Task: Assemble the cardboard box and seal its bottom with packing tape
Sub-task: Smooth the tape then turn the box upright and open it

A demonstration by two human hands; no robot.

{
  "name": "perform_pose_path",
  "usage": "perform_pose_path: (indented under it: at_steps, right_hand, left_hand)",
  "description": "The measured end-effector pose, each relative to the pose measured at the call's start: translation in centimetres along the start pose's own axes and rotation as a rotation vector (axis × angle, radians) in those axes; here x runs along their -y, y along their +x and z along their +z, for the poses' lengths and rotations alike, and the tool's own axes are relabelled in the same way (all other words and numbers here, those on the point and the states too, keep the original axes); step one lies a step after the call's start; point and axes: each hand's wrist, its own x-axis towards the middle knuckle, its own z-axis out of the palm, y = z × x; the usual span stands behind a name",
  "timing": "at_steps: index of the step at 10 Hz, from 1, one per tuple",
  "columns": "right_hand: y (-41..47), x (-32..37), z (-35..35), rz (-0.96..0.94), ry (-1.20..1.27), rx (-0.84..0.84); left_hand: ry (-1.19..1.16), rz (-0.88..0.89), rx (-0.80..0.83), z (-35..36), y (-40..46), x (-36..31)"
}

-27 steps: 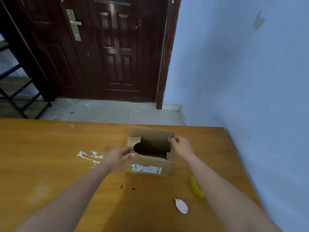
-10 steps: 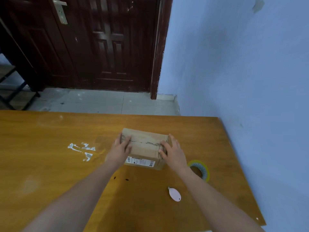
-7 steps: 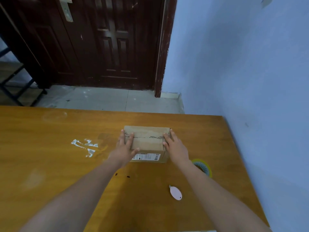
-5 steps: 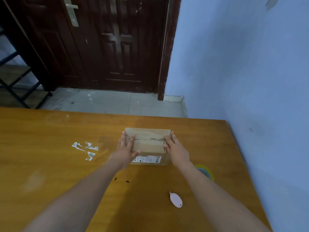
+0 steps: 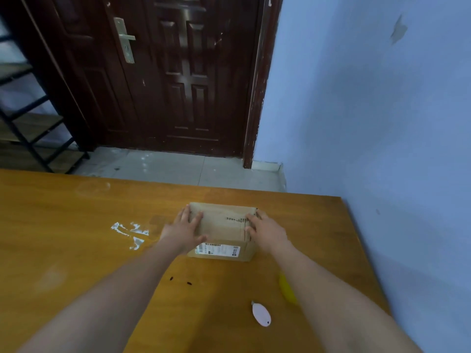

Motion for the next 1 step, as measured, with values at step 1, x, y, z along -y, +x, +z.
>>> perform_pose_path:
  at_steps: [1]
  right_hand:
    - [-0.38, -0.07, -2.82, 0.01, -0.012, -0.013]
  left_hand:
    - [0.057, 0.041, -0.058, -1.68, -0.64, -0.26]
